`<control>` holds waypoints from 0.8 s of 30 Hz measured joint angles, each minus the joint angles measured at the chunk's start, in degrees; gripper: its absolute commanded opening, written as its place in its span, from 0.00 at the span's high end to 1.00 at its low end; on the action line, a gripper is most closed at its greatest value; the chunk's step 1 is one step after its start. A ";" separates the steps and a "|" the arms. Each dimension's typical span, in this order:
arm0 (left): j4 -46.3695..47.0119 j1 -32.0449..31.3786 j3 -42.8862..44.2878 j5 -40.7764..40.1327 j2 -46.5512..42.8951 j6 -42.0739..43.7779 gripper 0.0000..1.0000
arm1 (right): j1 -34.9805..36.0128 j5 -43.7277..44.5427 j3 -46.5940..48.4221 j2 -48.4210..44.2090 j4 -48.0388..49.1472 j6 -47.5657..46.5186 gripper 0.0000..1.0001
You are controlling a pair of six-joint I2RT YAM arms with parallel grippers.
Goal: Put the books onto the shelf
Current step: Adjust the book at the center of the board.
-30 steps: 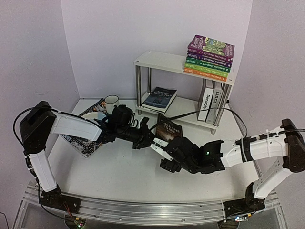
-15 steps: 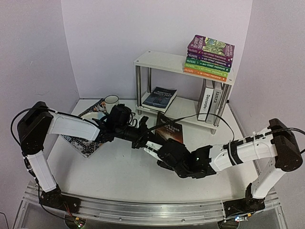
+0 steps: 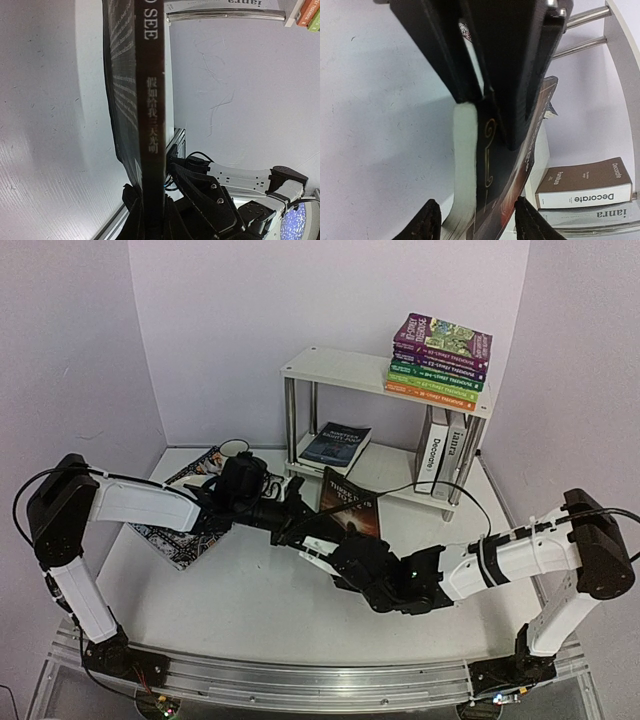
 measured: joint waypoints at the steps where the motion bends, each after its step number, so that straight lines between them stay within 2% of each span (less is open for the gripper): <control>1: 0.00 0.08 0.00 0.01 -0.13 0.08 1.00 | 0.00 0.09 0.00 0.00 0.05 -0.30 0.29; 2: -0.06 0.16 0.00 0.04 -0.24 0.16 1.00 | 0.00 0.14 0.00 0.01 0.12 -0.71 0.24; 5: -0.85 0.63 0.00 0.20 -0.69 0.51 1.00 | 0.00 -0.31 0.00 -0.04 0.28 -0.53 0.17; 11: -2.71 3.93 -0.15 1.21 -2.44 2.17 1.00 | 0.00 -4.15 -0.07 -4.73 -1.69 2.91 0.07; 14: -3.41 5.97 -0.13 1.52 -3.55 3.52 1.00 | 0.00 -6.37 -0.29 -9.25 -2.28 6.32 0.07; 20: -7.24 8.92 0.75 1.44 -4.36 7.20 1.00 | -2.17 -13.83 -0.28 -15.06 -5.89 22.29 0.08; 24: -10.06 10.00 1.33 1.51 -4.73 9.23 1.00 | -10.29 -24.70 -0.33 -16.63 -8.78 37.26 0.08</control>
